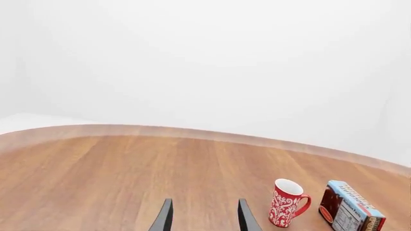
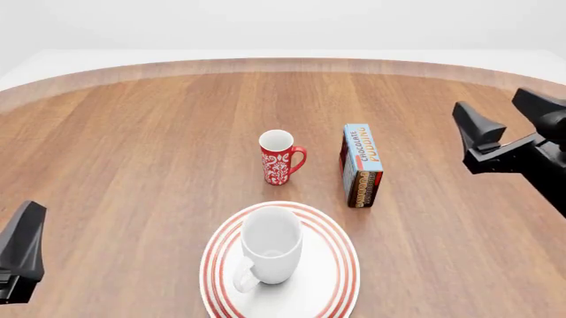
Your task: Pick up the white mug and put it on the plate, and put the chocolate pudding to the right of the plate.
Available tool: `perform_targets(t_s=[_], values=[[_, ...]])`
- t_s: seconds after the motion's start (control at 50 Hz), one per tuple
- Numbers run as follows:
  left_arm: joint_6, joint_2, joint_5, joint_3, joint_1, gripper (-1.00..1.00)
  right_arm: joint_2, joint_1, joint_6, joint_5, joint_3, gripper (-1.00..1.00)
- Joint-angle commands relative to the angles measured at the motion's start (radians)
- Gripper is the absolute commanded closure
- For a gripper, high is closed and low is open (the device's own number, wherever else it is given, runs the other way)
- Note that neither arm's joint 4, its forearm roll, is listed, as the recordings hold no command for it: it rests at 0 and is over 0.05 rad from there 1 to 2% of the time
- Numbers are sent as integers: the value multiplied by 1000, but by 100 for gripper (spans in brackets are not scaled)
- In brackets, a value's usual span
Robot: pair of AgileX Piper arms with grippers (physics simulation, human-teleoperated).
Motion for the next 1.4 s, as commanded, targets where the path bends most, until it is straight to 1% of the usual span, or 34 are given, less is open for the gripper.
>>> perform_targets(t_s=[0.02,0.08,0.12,0.16,0.2,0.22,0.32,0.34,0.36,0.42,0.46,0.5,0.54,0.56,0.62,0.68,0.74,0.76,0.78,0.8,0.82,0.84,0.86,1.0,1.12,1.4], values=[[-12,0,0,0,4,-100,110,12,-9,0,-83,-100],[-13,0,1,0,3,-100,131,4,-1,8,-104,-100],[-15,0,1,0,4,-100,143,8,-14,11,-115,-100],[-16,0,1,0,5,-100,157,13,-15,17,-127,-100],[-16,0,1,0,5,-100,190,16,-18,8,-145,-100],[-16,0,1,0,4,-100,235,20,-20,-2,-171,-100],[-20,0,4,0,5,-100,294,29,-22,-14,-200,-100],[-24,1,6,0,5,-100,332,34,-15,-12,-224,-100],[-24,1,6,0,5,-100,333,34,-15,-12,-224,-100],[-30,0,6,0,8,-100,426,38,-9,-20,-291,-100],[-30,0,6,0,9,-100,439,38,-5,-18,-301,-100],[-28,0,5,0,9,-100,492,37,-5,-15,-339,-100],[-27,0,5,0,10,-100,532,32,4,-9,-368,-100],[-26,0,5,0,9,-100,551,24,18,-3,-384,-100],[-24,0,4,0,7,-100,580,25,19,-5,-404,-100],[-24,0,4,0,7,-100,571,22,33,12,-401,-100],[-24,0,3,0,8,-100,513,14,59,52,-366,-100],[-24,0,3,0,8,-100,501,14,60,57,-360,-100],[-22,0,3,0,7,-100,472,-3,57,71,-344,-100],[-22,0,3,0,6,-100,451,-19,43,72,-333,-100],[-22,0,3,0,6,-100,443,-15,45,83,-332,-100],[-22,0,3,0,5,-100,430,-20,62,100,-332,-100],[-22,0,3,0,5,-100,419,-24,68,111,-330,-100],[-21,0,3,0,3,-100,391,-12,89,159,-332,-100],[-24,0,2,0,2,-100,408,3,100,171,-344,-100],[-29,0,2,0,1,-100,533,49,111,169,-430,-100]])
